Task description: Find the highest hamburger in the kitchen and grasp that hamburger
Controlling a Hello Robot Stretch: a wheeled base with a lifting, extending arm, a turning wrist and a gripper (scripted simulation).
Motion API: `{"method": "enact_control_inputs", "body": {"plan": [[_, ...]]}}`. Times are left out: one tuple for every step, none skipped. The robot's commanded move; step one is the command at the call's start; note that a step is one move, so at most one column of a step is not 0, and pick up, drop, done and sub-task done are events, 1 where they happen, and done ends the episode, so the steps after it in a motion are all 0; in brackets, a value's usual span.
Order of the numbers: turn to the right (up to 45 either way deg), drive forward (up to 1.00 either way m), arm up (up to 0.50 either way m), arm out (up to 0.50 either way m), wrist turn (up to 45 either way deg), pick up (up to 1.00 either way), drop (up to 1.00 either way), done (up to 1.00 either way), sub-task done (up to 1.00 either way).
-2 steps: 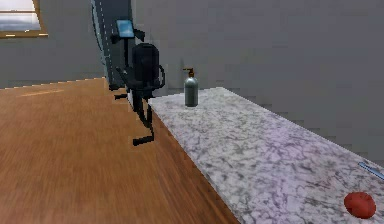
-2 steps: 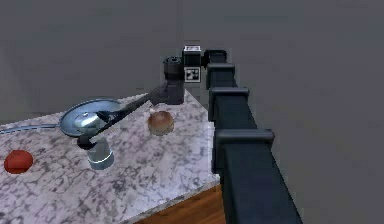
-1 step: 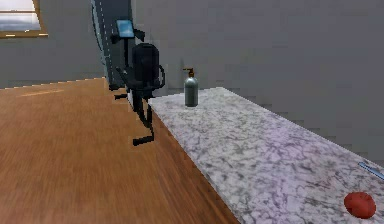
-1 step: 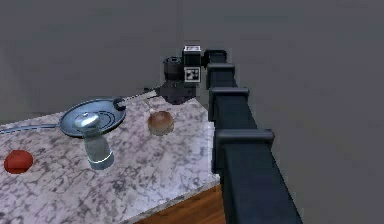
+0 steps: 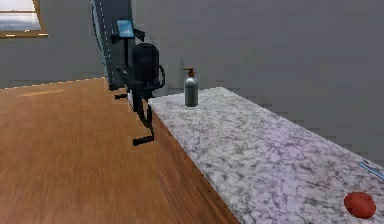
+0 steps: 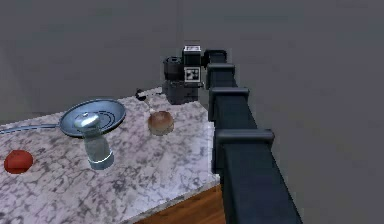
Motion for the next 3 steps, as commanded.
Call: {"method": "enact_control_inputs", "body": {"plan": [[0.0, 0.00, -0.12, 0.00, 0.0, 0.00, 0.00, 0.00, 0.00], [0.0, 0.00, 0.00, 0.00, 0.0, 1.00, 0.00, 0.00, 0.00], [0.0, 0.00, 0.10, 0.00, 0.0, 0.00, 0.00, 0.00, 0.00]]}}
